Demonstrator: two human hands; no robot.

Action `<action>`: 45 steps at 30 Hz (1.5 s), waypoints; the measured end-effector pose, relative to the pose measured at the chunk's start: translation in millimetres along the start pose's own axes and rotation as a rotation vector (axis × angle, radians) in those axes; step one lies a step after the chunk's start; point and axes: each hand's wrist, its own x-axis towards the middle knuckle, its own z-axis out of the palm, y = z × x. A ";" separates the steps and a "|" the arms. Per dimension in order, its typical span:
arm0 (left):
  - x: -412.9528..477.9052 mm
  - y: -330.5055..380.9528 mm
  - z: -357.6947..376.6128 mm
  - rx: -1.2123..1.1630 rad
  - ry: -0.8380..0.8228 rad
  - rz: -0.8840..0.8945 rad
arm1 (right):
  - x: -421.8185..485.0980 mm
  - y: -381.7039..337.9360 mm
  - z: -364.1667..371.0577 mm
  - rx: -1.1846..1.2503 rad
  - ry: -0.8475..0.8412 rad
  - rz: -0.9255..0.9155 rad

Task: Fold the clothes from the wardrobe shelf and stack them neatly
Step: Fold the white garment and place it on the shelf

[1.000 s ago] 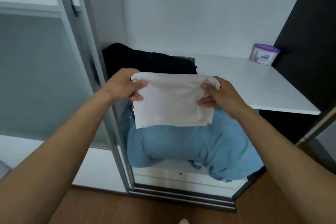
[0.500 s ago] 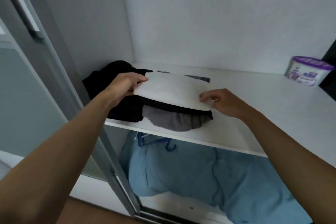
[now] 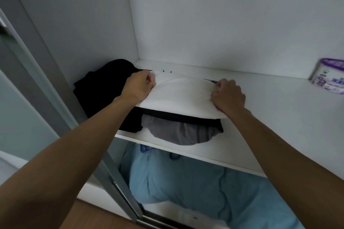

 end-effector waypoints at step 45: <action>118.1 -49.2 49.0 0.264 -0.204 0.067 | 139.2 -30.3 84.0 -0.377 -0.147 -0.373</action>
